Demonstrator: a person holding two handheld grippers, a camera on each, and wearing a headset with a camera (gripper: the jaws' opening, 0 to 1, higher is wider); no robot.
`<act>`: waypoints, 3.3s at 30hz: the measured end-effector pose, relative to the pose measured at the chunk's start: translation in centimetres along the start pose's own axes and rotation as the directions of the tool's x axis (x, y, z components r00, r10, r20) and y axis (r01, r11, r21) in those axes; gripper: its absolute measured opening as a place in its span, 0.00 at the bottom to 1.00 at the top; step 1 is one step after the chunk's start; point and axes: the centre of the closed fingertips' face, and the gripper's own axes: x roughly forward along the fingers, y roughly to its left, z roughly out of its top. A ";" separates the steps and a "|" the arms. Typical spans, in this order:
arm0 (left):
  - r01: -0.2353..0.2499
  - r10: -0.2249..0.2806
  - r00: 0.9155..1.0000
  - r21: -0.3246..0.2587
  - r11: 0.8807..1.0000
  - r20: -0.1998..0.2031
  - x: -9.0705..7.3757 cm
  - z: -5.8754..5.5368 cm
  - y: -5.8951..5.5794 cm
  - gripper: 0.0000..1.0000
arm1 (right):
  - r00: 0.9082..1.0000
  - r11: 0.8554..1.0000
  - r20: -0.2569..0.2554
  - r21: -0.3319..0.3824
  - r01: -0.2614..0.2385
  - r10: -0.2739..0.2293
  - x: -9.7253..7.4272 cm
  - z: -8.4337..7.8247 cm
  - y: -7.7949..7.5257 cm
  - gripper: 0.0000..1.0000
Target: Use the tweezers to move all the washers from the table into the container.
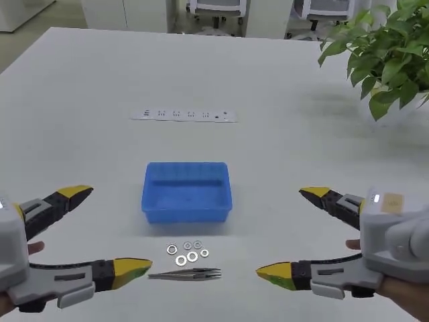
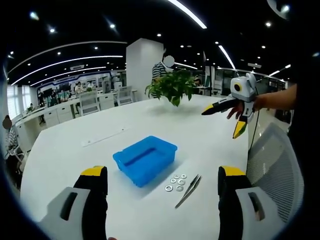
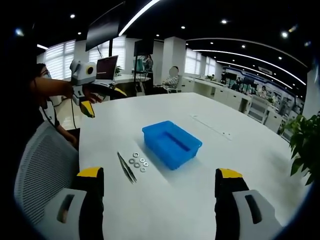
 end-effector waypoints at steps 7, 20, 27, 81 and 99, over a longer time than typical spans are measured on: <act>0.035 -0.035 0.999 0.019 0.999 -0.024 0.6 -0.5 -0.5 0.95 | 0.999 0.998 -0.010 -0.042 -0.053 0.053 0.8 0.2 0.7 0.86; 0.152 -0.142 0.982 0.068 0.986 -0.124 1.4 -2.4 -1.9 0.76 | 0.983 0.975 -0.062 -0.130 -0.182 0.175 2.6 -0.2 2.2 0.69; 0.196 -0.178 0.967 0.086 0.977 -0.184 2.0 -3.6 -2.3 0.68 | 0.965 0.949 -0.097 -0.186 -0.256 0.242 3.5 -0.6 3.3 0.58; 0.528 -0.351 0.741 0.174 0.831 -0.573 6.1 -13.0 -4.9 0.14 | 0.810 0.786 -0.383 -0.266 -0.558 0.444 11.6 -7.5 8.5 0.18; 0.548 -0.357 0.734 0.194 0.814 -0.578 6.4 -13.1 -4.8 0.06 | 0.806 0.787 -0.390 -0.260 -0.559 0.444 11.9 -7.7 8.4 0.13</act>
